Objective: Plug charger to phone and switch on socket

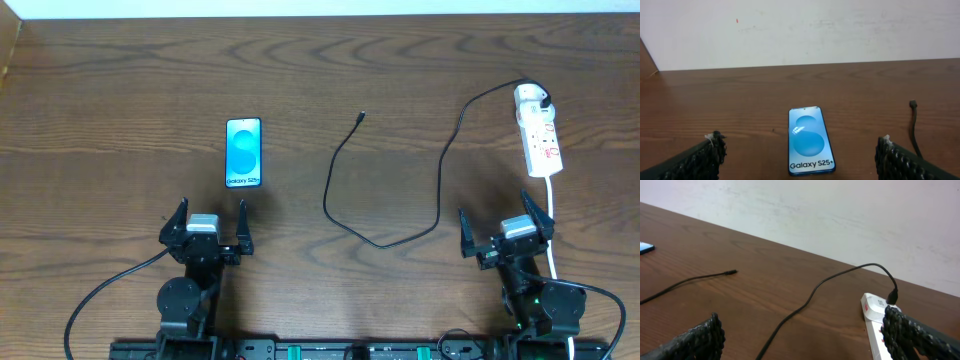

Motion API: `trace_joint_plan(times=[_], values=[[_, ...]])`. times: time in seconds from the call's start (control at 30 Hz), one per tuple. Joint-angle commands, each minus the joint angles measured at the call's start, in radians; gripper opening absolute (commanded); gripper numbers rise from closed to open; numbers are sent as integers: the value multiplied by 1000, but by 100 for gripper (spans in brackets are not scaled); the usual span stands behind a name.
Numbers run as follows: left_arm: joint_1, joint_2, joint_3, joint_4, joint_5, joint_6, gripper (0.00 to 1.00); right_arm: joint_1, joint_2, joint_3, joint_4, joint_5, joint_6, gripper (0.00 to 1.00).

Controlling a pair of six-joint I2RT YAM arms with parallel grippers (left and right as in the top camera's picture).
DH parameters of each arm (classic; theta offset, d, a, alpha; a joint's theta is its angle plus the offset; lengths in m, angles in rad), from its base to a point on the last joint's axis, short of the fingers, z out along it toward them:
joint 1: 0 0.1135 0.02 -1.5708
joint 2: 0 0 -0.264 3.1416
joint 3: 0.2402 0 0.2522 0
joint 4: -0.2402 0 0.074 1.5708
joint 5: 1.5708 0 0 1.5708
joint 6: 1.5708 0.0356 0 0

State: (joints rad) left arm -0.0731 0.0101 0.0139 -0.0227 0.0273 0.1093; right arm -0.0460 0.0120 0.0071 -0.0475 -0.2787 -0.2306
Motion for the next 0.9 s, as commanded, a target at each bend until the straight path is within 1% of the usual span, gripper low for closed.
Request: trace_joint_plan(times=[0.0, 0.87], values=[[2, -6, -10, -48, -13, 14, 97, 10, -6, -2, -5, 7, 9, 99], [2, -6, -10, -48, -13, 14, 97, 10, -6, -2, -5, 7, 9, 99]])
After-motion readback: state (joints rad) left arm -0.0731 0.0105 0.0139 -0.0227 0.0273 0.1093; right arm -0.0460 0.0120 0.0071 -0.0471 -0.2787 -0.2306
